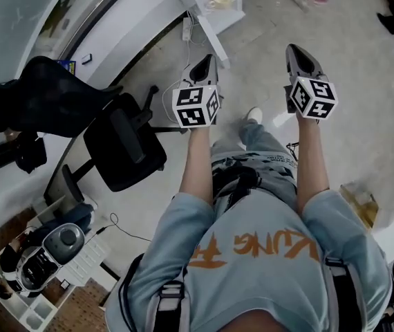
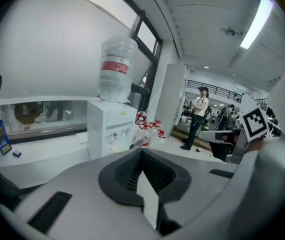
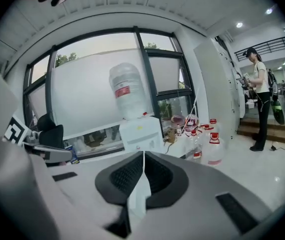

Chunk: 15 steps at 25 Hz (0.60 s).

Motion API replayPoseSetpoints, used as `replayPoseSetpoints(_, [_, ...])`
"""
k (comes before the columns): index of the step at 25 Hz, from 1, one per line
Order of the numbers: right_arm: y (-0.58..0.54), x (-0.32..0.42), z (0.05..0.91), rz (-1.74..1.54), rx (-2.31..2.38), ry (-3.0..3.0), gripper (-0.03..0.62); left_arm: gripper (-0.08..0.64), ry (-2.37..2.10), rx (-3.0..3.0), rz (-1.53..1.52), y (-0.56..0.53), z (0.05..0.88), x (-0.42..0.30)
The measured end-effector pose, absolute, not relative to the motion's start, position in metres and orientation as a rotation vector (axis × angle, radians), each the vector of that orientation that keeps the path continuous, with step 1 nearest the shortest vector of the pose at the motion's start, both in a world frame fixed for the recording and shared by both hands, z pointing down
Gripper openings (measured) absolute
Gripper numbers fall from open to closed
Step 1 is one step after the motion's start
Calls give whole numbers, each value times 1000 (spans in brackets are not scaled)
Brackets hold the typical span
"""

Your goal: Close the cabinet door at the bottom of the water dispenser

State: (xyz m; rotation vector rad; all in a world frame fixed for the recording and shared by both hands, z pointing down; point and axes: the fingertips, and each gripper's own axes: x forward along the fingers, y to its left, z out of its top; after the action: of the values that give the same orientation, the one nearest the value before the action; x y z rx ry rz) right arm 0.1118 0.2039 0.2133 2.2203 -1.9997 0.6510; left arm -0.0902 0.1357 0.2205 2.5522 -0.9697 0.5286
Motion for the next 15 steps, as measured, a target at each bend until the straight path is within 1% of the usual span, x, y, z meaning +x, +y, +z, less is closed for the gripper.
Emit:
replayPoseSetpoints(2, [191,140,212,641,2255,-1986,29,20,-966,2564,530,130,220,-72])
replayPoseSetpoints(4, [179,152,210,625,2266,-2000,31,20,-975,2569,545,123,223,-64])
replayPoseSetpoints(9, [131,147,193,541,2263,-2092,31,20,-1045,2597,483,81,208,-60])
replayPoseSetpoints(13, [93,132,199,507,2199,-2155,29,20,-1053,2586,461,41,219,-54])
replayPoseSetpoints(15, [78,139,198,514,2185,-2148,29,20,-1055,2568,456,21,220,-49])
